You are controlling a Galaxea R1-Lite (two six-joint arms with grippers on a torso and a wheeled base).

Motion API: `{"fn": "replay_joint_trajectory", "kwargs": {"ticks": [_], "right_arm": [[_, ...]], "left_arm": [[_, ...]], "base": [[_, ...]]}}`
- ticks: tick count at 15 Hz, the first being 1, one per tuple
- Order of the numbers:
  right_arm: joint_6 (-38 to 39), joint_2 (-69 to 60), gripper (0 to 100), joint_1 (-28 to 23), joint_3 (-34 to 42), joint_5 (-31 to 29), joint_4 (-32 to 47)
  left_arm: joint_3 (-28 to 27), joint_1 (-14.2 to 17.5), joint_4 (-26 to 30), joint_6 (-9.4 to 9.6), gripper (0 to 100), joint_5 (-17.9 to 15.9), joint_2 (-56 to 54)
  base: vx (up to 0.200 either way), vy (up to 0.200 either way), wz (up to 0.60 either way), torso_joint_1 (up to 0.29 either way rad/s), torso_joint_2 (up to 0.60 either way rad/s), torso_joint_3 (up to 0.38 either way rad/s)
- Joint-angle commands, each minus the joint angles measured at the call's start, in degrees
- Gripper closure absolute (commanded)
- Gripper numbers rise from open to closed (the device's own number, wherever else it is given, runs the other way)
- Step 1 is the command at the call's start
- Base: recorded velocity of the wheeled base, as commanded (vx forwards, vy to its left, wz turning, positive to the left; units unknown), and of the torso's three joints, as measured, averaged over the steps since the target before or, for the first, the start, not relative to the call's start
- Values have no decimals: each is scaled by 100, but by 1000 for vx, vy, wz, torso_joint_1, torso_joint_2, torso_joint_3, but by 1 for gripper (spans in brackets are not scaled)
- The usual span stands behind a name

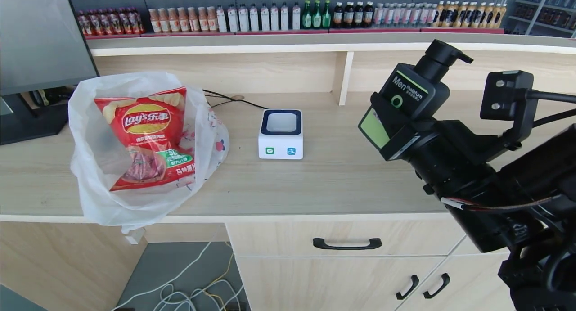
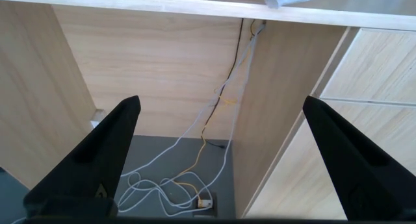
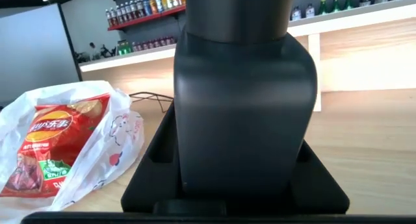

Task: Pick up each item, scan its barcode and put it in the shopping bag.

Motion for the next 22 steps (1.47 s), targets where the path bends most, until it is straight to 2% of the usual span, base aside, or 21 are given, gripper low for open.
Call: {"fn": "replay_joint_trajectory", "kwargs": {"ticks": [1,6,7,12,13,15,19,22], "right_arm": [[12,-19,100,7,10,-3,-14],[12,-221,100,-2,124,-3,-14],[-5,-248,100,7,124,-3,-14],[-216,-362,100,33,230,287,-14],[-181,-344,100,33,344,331,-14],[153,-300,100,24,71,348,-14],[1462,-151,100,95,-1344,322,1849],[1999,51,100,112,-2249,322,2895]], "left_arm": [[0,0,-4,3,0,-1,0],[0,0,-4,-14,0,-1,0],[0,-9,-4,47,0,-1,0],[0,-9,-4,21,0,-1,0],[0,0,-4,21,0,-1,0],[0,0,-4,21,0,-1,0],[0,0,-4,21,0,-1,0],[0,0,-4,21,0,-1,0]], "base": [[0,200,0,2,2,7],[0,200,0,0,1,0],[0,200,0,2,2,2],[0,0,0,0,0,0],[0,0,0,0,0,0],[0,0,0,0,0,0],[0,0,0,0,0,0],[0,0,0,0,0,0]]}}
